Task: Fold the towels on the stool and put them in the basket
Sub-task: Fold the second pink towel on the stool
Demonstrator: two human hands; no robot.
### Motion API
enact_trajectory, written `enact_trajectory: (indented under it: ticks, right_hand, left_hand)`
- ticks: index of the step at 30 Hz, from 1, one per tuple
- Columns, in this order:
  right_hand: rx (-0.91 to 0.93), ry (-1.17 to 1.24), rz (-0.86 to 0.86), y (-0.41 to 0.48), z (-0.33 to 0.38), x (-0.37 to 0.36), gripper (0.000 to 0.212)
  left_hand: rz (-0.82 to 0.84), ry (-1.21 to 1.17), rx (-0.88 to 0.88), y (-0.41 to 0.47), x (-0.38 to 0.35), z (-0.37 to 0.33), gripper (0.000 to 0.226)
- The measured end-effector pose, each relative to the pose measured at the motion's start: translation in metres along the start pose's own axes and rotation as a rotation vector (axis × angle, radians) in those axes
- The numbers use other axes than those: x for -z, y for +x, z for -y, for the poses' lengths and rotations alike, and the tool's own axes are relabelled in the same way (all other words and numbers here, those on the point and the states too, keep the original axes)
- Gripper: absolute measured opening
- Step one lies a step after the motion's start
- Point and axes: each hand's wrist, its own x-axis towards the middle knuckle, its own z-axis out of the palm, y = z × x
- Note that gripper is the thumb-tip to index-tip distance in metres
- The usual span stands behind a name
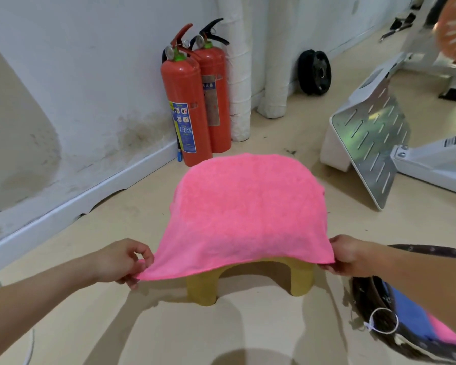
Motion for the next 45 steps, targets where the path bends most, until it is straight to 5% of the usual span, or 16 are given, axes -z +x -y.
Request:
enact_trajectory:
  ticks: [6,9,12,16,20,24,36,45]
  right_hand:
    - [0.266,-0.268,-0.500,-0.011,0.026,0.008,0.017]
    - [0.526,-0.188,-0.789,-0.034,0.060,0.020,0.012]
    - [0.790,-0.061,-0.918,-0.067,0.104,0.019,0.010]
    - [1.075,-0.023,-0.657,-0.122,0.157,-0.025,0.021]
    - [0.991,-0.053,0.042,-0.172,0.170,-0.076,0.045]
    - [0.827,-0.112,0.369,-0.181,0.163,-0.091,0.031]
    - [0.952,-0.180,0.240,-0.192,0.151,-0.100,0.018]
    - [1.131,-0.214,0.094,-0.190,0.150,-0.107,0.015]
  left_hand:
    - [-0.133,0.137,-0.082,-0.003,0.000,-0.015,0.020]
    - [-0.305,-0.146,-0.184,-0.013,0.017,-0.039,0.018]
    - [-0.225,-0.515,-0.283,-0.034,0.039,-0.074,0.018]
    - [0.059,-0.701,-0.501,-0.059,0.055,-0.121,0.045]
    - [-0.231,-0.366,-0.684,-0.077,0.042,-0.167,0.010]
    - [-0.560,-0.027,-0.839,-0.076,0.026,-0.185,0.015]
    - [-0.530,-0.324,-0.827,-0.083,0.022,-0.179,0.007]
    - [-0.545,-0.298,-0.899,-0.091,0.022,-0.181,0.011]
